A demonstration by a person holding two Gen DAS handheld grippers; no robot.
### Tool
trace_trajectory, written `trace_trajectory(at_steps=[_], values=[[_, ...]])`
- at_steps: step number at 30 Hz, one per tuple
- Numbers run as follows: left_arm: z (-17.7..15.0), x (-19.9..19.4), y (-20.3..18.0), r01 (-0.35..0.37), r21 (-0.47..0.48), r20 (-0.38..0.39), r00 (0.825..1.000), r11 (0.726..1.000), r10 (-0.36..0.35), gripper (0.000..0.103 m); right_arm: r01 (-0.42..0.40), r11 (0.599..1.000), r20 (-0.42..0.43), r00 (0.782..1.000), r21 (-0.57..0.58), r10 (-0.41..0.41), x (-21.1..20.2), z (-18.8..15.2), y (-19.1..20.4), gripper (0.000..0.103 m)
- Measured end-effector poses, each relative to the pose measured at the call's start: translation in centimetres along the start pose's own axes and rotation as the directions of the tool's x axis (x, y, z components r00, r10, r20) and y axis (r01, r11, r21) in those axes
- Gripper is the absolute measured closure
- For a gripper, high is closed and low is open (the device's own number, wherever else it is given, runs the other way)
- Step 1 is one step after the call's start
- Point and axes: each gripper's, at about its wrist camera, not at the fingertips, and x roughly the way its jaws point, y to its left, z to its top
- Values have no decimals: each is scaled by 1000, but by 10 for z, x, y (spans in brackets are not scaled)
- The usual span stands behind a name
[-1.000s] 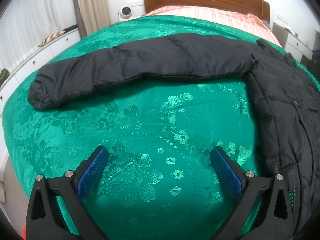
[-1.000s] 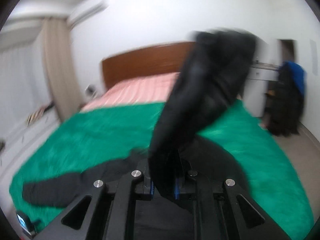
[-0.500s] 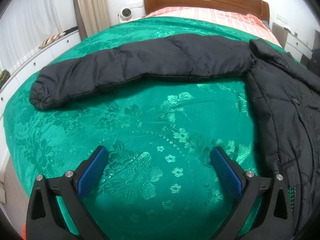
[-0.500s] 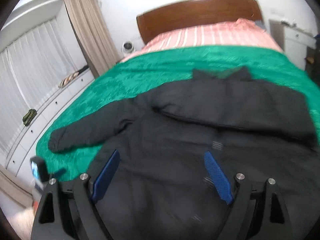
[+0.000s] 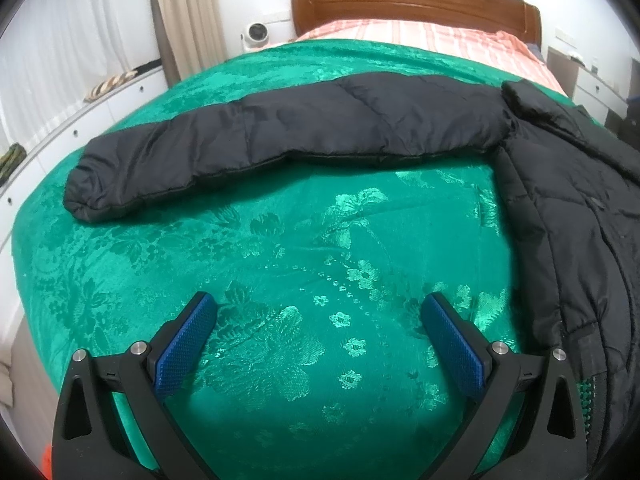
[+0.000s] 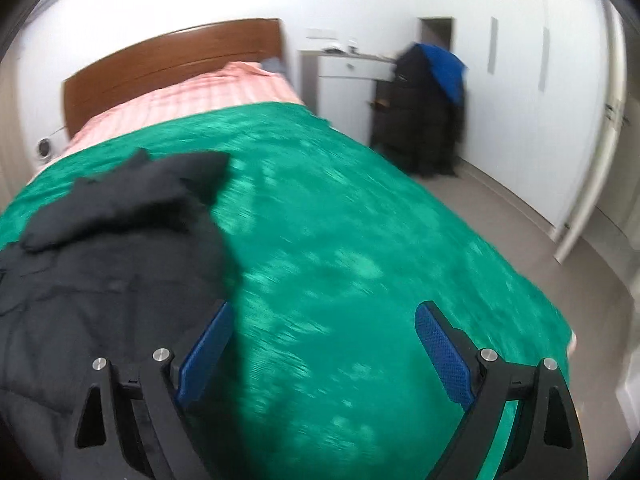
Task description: Fold large clothes
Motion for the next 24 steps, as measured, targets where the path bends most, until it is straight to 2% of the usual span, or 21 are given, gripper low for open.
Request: trace_trajectory(at_steps=[3,12,14,17,19,21,24], values=[[0,0,0,-1,0,4,1000,1000,1,0,23,998,-20,1000,60,-22,3,-14,-15,12],[-2,-1,0,-6,0,11,1000,1000,6,0,74,997,-35,997,34,-73,8,-19,0,12],[-2,-1,-1,-6,1,13,1000,1000,6,0,102,995,-36,994,13,-101,-7,-14,3,12],[-1,-1,-1,-8,2,15,1000,1000,8,0,140,990,-37,989,-30,-141,-31,-3,15,12],[-1,0,-2,-11,2,17,1000,1000,11,0,136,986,-45,989,-95,-141,-50,5,31,12],[-1,0,-2,-12,3,18,1000,1000,12,0,122,977,-25,991,-177,-128,-72,11,52,12],[-1,0,-2,-12,3,18,1000,1000,11,0,158,951,13,987,-264,-161,-96,16,76,12]])
